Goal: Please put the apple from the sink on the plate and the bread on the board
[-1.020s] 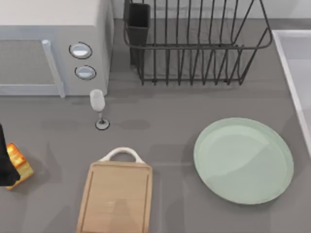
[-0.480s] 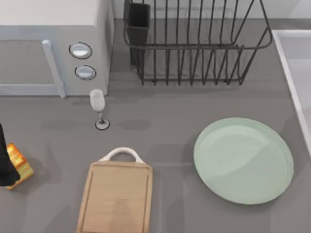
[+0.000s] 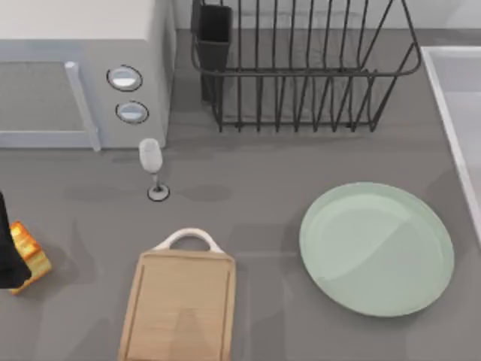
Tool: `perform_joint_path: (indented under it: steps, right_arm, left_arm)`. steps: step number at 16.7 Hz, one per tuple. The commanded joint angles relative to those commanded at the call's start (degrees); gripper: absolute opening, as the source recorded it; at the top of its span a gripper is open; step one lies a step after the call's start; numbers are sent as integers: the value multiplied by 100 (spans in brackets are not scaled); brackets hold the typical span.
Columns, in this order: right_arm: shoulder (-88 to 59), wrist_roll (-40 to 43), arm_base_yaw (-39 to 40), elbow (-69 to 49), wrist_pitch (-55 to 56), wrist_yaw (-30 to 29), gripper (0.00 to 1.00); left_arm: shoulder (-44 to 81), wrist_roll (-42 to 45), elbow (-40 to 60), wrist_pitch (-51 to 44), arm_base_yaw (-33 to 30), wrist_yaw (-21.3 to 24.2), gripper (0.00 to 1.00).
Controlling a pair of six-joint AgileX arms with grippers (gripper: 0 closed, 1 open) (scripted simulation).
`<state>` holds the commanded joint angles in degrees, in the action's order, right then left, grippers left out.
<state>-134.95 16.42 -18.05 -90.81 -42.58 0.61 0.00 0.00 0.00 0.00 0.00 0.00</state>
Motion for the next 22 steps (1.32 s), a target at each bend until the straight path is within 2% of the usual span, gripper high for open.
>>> perform_joint_path:
  steps: [5, 13, 17, 22]
  right_arm:
    - [653, 9, -2, -462, -1195, 7, 0]
    - [889, -138, 155, -584, -1334, 5, 0]
    - [1332, -812, 890, -557, -1543, 0, 0]
    - [1972, -2113, 2265, -286, -1980, -9, 0]
  left_arm:
    - [0, 0, 0, 0, 0, 0, 100]
    - [0, 0, 0, 0, 0, 0, 100]
    - [0, 0, 0, 0, 0, 0, 100]
    - [0, 0, 0, 0, 0, 0, 100]
